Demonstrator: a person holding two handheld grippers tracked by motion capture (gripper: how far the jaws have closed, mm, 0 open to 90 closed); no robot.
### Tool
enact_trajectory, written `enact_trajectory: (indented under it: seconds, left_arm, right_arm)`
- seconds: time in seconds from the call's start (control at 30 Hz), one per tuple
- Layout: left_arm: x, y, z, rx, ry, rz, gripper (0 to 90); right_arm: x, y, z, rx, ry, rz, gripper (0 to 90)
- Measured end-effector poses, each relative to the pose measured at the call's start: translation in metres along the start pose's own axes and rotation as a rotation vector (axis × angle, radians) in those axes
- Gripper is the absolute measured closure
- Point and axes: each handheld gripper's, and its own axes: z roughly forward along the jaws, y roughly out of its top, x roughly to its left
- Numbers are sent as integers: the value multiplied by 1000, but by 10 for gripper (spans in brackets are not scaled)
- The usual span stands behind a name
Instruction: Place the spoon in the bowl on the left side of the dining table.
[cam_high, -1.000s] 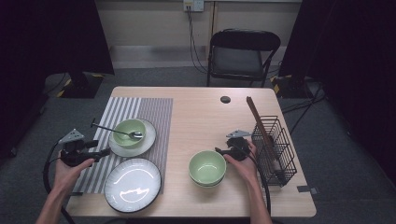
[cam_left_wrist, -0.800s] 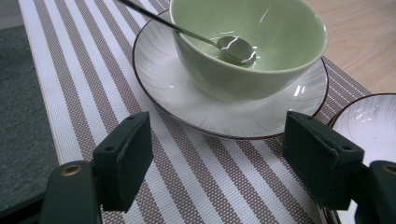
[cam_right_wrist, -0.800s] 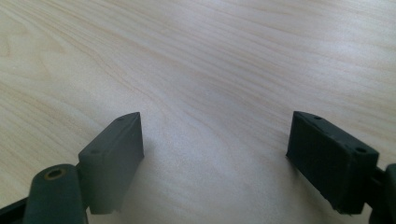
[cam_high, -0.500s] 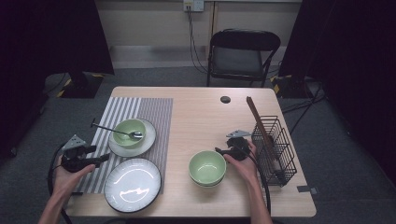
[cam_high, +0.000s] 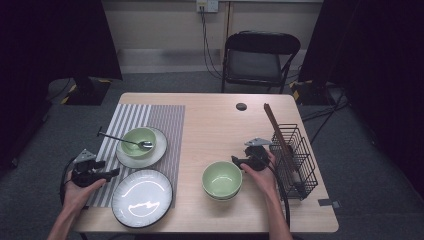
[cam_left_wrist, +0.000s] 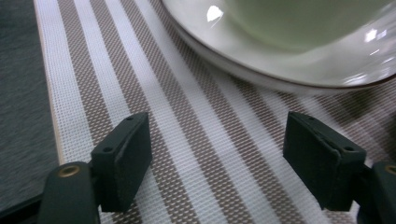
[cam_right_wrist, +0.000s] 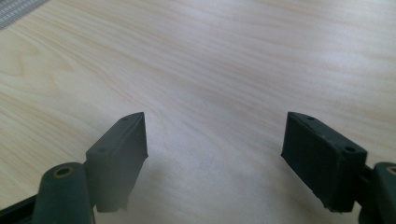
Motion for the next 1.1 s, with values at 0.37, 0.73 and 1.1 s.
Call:
enact_trajectory:
  seconds: [0.37,0.73,1.1]
  left_arm:
    - [-4,0,6,4,49,49,211]
    - [-4,0,6,3,49,50,210]
    - [-4,0,6,3,49,49,210]
  right_arm:
    - [12,29,-34,-135,22,-16,293]
    - [25,50,-60,-160,84,-26,328]
    - [20,65,-91,-220,126,-17,379]
